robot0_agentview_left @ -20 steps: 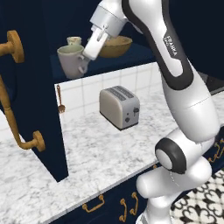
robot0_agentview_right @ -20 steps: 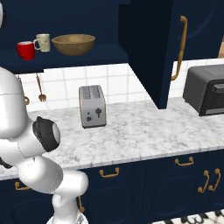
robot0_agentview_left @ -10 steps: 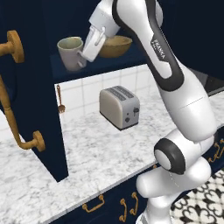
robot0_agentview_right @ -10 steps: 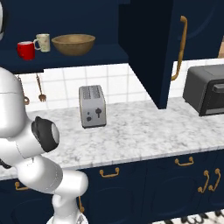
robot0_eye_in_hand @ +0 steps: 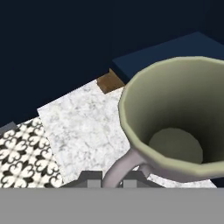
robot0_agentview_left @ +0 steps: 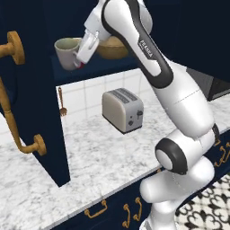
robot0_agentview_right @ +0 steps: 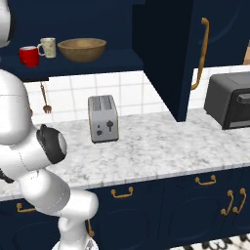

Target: Gather all objects into one cabinet and sort the glasses and bowls to opposite sides.

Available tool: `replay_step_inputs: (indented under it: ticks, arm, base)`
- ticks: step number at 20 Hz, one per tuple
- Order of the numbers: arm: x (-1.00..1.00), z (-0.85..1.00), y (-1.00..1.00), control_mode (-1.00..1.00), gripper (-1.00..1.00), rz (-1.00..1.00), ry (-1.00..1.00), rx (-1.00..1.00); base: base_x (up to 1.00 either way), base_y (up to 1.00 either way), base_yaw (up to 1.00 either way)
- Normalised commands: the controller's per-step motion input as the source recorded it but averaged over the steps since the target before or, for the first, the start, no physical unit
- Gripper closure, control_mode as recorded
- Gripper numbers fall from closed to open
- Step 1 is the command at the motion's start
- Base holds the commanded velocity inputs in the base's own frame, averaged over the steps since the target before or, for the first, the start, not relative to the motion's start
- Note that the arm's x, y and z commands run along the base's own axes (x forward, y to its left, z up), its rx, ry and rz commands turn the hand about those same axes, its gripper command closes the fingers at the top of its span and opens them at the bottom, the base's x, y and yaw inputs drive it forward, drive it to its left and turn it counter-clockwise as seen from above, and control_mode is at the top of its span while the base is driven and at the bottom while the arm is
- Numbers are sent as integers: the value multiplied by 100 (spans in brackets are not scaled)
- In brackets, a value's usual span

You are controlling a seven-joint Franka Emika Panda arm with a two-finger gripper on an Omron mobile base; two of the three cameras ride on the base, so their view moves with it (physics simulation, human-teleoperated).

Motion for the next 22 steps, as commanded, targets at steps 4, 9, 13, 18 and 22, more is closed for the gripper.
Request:
replay_step_inputs:
  ticks: [4, 9, 13, 18, 22]
  arm:
    - [41, -21, 33, -100, 100, 1, 3, 4]
    - [46, -29, 58, -100, 100, 5, 2, 1]
    - [1, 0, 20, -100, 100, 7, -2, 0]
    - [26, 0, 1, -100, 100, 2, -3, 0]
    - [15, 0, 1, -100, 100, 0, -1, 0]
  base:
    - [0, 0, 0]
    - [0, 0, 0]
    - [0, 0, 0]
    - [0, 0, 0]
    - [0, 0, 0]
